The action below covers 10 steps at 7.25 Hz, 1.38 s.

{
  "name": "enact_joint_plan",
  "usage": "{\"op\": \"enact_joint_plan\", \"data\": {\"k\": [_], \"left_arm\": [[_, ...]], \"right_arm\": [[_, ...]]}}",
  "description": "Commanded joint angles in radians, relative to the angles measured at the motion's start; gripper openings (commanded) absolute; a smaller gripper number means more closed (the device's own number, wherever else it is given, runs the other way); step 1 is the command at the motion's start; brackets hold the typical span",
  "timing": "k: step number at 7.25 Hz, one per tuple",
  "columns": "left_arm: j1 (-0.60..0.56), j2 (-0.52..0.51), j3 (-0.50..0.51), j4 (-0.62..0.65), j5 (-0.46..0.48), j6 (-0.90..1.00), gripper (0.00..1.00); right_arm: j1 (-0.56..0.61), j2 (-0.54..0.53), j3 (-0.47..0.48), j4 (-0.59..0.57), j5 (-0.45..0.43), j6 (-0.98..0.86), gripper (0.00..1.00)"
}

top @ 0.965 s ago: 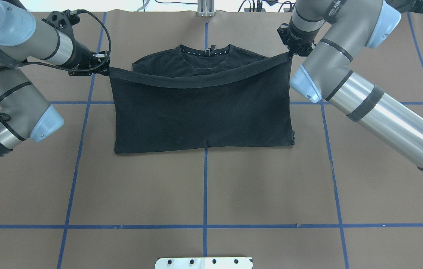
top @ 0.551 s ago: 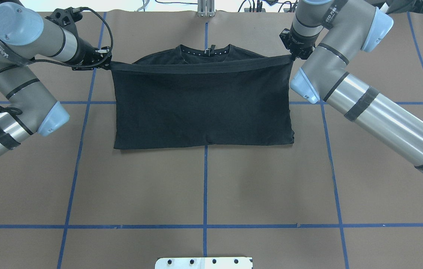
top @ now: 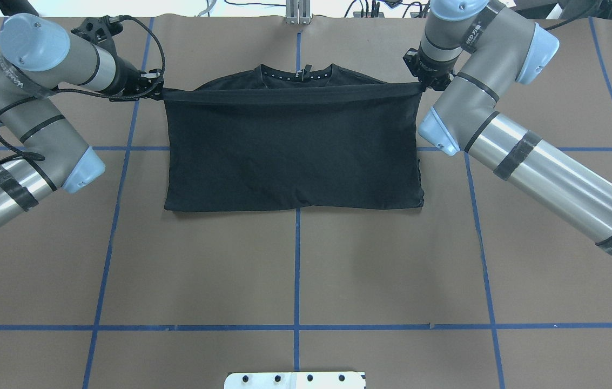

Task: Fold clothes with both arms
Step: 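Lower the folded hem near the collar and open both grippers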

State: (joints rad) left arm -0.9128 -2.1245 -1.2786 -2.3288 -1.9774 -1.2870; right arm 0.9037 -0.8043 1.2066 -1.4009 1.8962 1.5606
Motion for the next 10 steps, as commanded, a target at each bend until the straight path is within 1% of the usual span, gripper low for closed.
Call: {"op": "enact_joint_plan", "data": {"k": [1,2,5,6,7,8,9,10], "left_arm": [[0.0,-0.002,0.021,-0.024,0.017,0.0,0.0],[0.0,-0.005,0.025,-0.024,0.034,-0.002,0.0],[0.0,-0.005,0.025,-0.024,0.034,-0.002,0.0],[0.002,-0.003,0.027,-0.024,0.034,-0.002,0.01],[0.0,-0.003,0.027,-0.024,0.034,-0.002,0.25],[0.0,0.0,0.025,-0.024,0.034,-0.002,0.53],[-0.001,0.003,0.025,-0.029,0.032,-0.006,0.59],[-0.001,0.006,0.025,-0.035,0.032,-0.008,0.66]], "right_arm": [[-0.003,0.016,-0.041,0.04,-0.018,0.001,0.0],[-0.003,0.031,-0.065,0.052,-0.02,0.001,0.0],[-0.009,0.05,-0.1,0.054,-0.023,0.001,0.0],[-0.017,0.056,-0.107,0.057,-0.043,0.001,0.07],[-0.02,0.059,-0.108,0.057,-0.043,0.001,0.31],[-0.023,0.066,-0.11,0.057,-0.043,0.001,0.55],[-0.023,0.071,-0.108,0.057,-0.045,0.001,0.68],[-0.023,0.074,-0.105,0.072,-0.049,0.007,0.75]]}}
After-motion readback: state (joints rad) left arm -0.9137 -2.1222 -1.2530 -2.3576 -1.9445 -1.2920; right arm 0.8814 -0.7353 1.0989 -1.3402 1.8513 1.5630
